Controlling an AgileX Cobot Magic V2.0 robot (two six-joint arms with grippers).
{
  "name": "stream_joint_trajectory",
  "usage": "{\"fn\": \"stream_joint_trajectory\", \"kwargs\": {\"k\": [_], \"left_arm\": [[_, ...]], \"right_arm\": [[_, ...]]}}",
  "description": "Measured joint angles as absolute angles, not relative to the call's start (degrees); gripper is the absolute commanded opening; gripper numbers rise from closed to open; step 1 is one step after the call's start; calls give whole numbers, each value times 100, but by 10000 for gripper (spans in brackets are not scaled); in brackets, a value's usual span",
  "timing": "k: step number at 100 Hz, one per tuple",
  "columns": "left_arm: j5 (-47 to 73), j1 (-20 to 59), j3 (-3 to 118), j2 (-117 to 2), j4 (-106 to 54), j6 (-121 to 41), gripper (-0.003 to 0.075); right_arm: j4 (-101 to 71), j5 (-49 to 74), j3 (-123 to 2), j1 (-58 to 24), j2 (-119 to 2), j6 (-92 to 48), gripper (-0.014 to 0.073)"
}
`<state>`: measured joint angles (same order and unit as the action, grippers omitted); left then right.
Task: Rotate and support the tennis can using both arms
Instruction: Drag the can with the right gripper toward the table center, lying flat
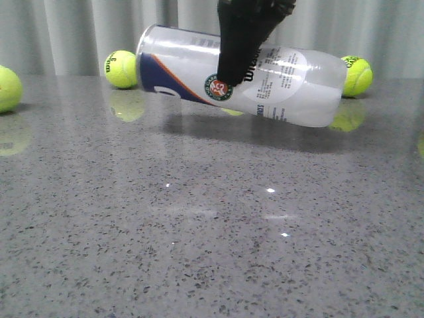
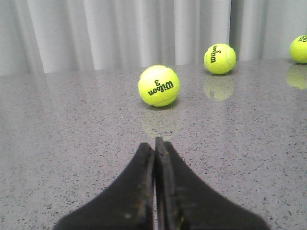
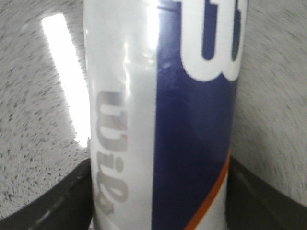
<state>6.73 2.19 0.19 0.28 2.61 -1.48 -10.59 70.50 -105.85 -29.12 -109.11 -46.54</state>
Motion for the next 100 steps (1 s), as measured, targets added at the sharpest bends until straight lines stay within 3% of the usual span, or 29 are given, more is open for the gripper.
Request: {"fn": "stream_joint_trajectory", "kwargs": {"k": [18,46,56,68,75,100], "left_arm": [[673,219,19,28,261,-148,-21],[673,219,19,28,261,-148,-21],[673,219,19,28,261,-148,-21],[673,219,19,28,261,-148,-20],[673,219,19,28,261,-148,-20],[673,219,19,28,261,-148,-21]], "right_arm": [[-1059,7070,-10603,-3095,-11027,-5931,297],[-1059,7070,-10631,-3138,-11278,-6176,308],[-1059,7070,-10631,-3138,-11278,-6188,395],[-1059,7070,-10631,-3138,-11278,-6183,593],[-1059,7070,-10631,-3138,-11278,-6142,661],[-1059,7070,-10631,-3138,-11278,-6064,667]]}}
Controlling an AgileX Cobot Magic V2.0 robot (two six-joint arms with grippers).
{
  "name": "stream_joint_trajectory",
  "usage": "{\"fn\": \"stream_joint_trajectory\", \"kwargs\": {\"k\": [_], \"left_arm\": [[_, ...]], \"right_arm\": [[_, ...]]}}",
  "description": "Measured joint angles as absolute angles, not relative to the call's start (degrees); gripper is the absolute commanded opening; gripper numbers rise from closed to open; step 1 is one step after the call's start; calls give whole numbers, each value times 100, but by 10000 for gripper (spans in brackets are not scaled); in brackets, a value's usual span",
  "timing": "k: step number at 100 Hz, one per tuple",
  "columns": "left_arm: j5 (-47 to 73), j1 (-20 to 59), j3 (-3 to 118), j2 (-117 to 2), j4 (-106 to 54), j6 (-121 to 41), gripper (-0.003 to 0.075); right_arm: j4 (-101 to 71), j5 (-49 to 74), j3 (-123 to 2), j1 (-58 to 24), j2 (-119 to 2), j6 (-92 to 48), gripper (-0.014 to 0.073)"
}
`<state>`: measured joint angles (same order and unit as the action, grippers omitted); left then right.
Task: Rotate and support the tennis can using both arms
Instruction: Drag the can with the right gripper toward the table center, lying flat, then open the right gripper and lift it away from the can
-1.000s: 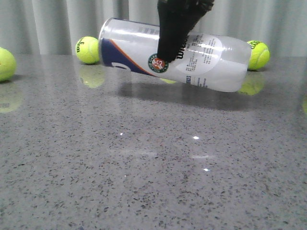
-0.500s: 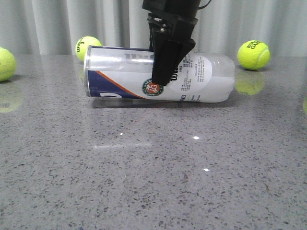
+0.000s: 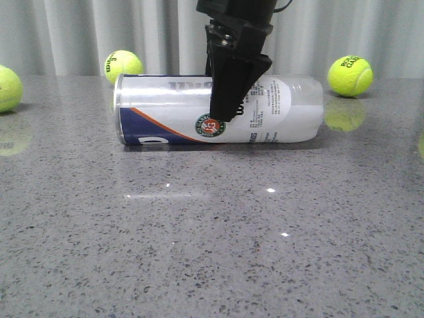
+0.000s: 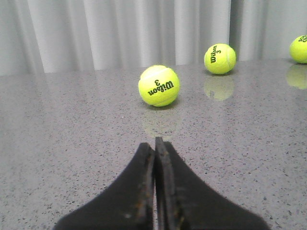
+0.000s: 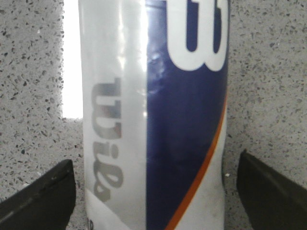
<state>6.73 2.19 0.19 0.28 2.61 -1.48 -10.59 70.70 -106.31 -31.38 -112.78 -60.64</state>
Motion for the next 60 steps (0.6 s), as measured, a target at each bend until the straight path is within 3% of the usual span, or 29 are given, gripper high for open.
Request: {"fn": "stream_joint_trajectory", "kwargs": {"k": [51,60], "left_arm": [[673,219,19,28,261,-148,-20],[673,219,19,28,261,-148,-20]], "right_arm": [[-1051,7070,-10631,-3138,-10614,-6051,666],[-1051,7070,-10631,-3138,-10334,-6009,594]]}}
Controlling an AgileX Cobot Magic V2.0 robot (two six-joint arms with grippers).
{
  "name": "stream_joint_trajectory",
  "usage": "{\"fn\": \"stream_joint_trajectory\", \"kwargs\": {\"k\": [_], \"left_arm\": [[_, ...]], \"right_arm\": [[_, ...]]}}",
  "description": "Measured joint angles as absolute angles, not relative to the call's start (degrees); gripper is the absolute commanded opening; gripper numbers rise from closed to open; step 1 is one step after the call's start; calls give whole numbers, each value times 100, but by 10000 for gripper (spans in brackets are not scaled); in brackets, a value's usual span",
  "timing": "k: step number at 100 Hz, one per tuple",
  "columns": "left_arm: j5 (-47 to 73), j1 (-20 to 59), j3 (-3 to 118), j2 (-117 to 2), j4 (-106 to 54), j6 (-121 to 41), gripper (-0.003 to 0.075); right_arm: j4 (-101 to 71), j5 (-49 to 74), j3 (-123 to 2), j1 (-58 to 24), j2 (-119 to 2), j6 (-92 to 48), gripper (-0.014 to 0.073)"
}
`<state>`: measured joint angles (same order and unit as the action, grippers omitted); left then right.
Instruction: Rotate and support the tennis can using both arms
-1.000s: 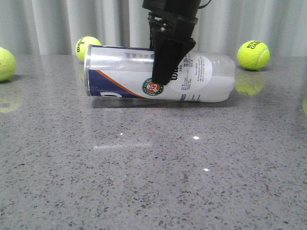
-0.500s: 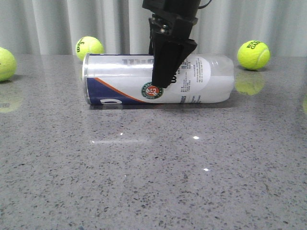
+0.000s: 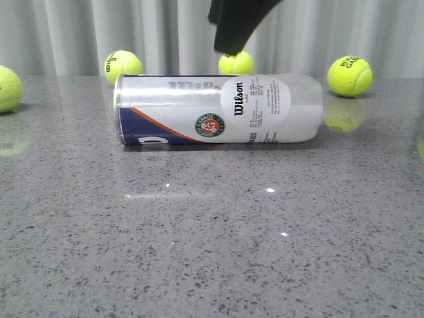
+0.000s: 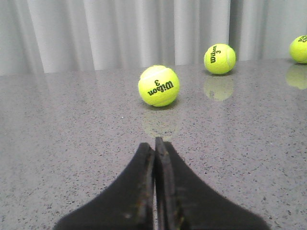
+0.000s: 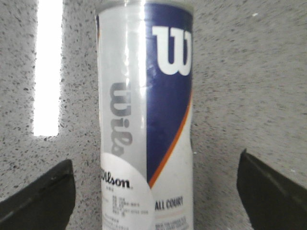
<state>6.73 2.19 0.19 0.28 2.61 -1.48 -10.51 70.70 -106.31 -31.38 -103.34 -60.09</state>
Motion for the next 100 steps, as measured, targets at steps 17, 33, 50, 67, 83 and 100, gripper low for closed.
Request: {"fn": "stream_joint_trajectory", "kwargs": {"k": [17,33,50,67,83,100], "left_arm": [[673,219,19,28,261,-148,-20],[673,219,19,28,261,-148,-21],[673,219,19,28,261,-148,-21],[673,219,19,28,261,-148,-20],[673,219,19,28,261,-148,-20],[673,219,19,28,261,-148,-20]], "right_arm": [[-1051,7113,-10631,-3138,-9831,-5797,190],[-1051,7160,-10631,-3138,-9478,-5599,-60],[-1051,7171,-10631,-3138,-9312,-5057,-57],[-1051,7182,-10631,-2877,-9199,-3409,-57],[-1051,7182,-10586,-2436,-9018,-1839,-57],[-1051,7182,-10019,-2029,-8611,-943,-57]]}}
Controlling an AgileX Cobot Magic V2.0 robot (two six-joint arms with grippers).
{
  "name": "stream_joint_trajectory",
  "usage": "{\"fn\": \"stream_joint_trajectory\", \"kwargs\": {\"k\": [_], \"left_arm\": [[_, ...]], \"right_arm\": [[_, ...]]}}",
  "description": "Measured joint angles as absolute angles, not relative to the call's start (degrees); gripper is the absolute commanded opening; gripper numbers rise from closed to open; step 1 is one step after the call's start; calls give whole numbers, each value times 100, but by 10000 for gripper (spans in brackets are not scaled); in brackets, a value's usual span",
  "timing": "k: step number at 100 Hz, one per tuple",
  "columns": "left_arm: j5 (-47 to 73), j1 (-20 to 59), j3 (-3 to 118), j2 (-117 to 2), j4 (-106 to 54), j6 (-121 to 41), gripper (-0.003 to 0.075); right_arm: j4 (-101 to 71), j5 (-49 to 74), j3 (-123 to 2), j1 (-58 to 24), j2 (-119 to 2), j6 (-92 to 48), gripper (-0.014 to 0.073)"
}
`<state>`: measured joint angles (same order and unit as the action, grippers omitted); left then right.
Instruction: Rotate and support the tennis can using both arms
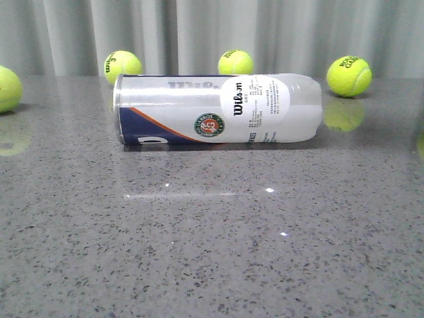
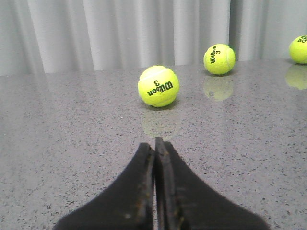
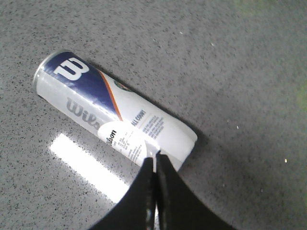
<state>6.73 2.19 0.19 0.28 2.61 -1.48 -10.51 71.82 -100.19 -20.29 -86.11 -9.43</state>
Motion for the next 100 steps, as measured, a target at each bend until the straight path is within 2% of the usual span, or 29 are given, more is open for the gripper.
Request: {"fn": "stream_joint_trajectory", "kwargs": {"k": [32,63,100], "left_arm": [[673,219,19,28,261,-148,-20],[673,219,19,28,261,-148,-21],[673,219,19,28,261,-148,-21]], "right_arm": [[-1051,6109,-7924,-1671,-7102,-604,-57],[-1019,4400,-5698,-1659,-5177,-581,-57],[-1019,2608,-3743,-1659,-2856,-572,-57]]}}
